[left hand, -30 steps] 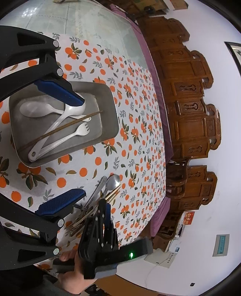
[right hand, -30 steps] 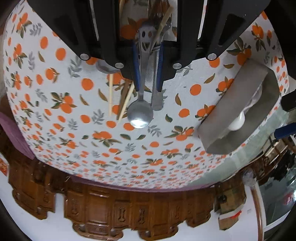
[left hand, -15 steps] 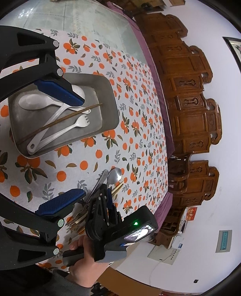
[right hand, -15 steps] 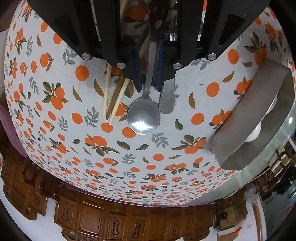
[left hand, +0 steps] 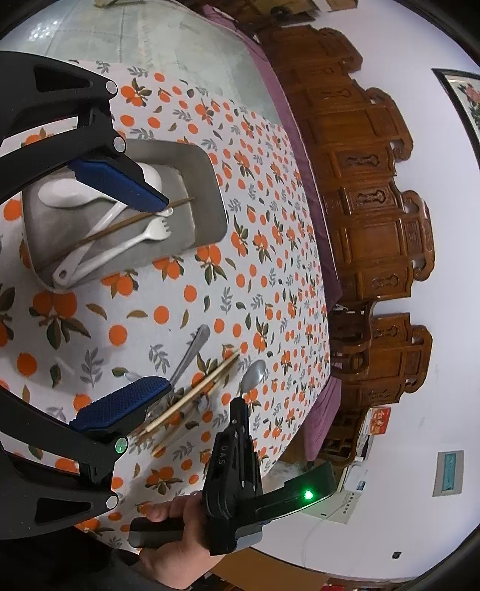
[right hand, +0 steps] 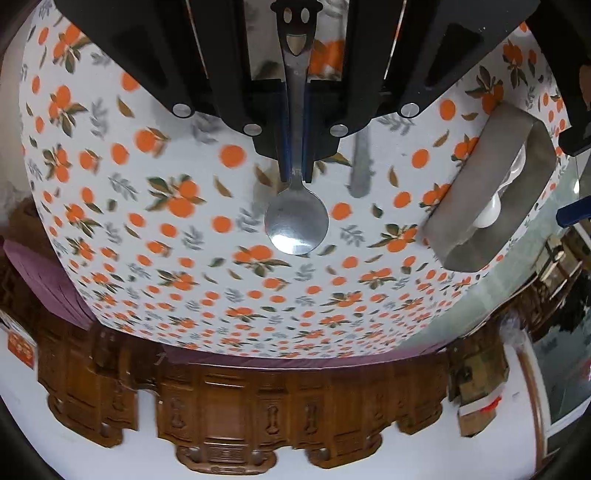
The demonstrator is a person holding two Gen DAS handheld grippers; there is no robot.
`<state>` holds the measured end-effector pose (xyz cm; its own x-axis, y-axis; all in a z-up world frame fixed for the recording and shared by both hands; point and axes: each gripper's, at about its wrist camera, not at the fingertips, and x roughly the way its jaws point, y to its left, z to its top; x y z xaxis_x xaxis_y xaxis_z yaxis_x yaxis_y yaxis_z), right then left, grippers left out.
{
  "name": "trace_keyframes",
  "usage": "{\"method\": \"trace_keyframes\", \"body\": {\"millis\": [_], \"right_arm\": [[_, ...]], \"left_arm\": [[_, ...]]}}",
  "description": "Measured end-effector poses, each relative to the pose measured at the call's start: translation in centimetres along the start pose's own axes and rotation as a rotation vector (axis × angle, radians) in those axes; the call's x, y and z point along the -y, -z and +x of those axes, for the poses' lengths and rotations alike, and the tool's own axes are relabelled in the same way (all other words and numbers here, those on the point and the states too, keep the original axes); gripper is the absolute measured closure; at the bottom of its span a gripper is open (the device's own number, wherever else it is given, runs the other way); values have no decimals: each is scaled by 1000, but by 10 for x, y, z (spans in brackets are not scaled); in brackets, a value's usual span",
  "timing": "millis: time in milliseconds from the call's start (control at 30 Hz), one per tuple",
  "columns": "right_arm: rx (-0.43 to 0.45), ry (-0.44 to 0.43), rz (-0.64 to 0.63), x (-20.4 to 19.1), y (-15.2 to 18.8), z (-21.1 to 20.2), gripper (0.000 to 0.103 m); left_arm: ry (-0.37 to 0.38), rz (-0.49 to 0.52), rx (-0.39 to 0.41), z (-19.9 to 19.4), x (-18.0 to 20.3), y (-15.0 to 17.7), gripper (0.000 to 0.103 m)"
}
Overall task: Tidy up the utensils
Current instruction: 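Grasp a wooden chopstick with the left tool while the right tool holds the metal spoon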
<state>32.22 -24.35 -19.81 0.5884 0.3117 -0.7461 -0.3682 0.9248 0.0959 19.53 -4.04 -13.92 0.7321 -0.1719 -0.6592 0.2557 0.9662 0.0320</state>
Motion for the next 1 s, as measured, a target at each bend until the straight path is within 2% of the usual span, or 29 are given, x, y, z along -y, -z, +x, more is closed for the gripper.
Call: {"method": "trace_keyframes", "body": {"millis": [200, 467, 667, 733, 1000], "right_arm": [[-17, 56, 44, 35, 10, 3, 96], [-52, 97, 69, 65, 15, 16, 96], [-53, 76, 80, 71, 13, 18, 96], [-53, 66, 87, 72, 13, 18, 96], [-46, 39, 108, 76, 10, 17, 96]], "left_arm": [[-5, 30, -33, 10, 22, -7, 16], [54, 2, -110, 51, 49, -19, 16], [79, -26, -197, 93, 64, -25, 28], [97, -42, -217, 105, 66, -27, 37], [108, -70, -278, 139, 74, -30, 46]]}}
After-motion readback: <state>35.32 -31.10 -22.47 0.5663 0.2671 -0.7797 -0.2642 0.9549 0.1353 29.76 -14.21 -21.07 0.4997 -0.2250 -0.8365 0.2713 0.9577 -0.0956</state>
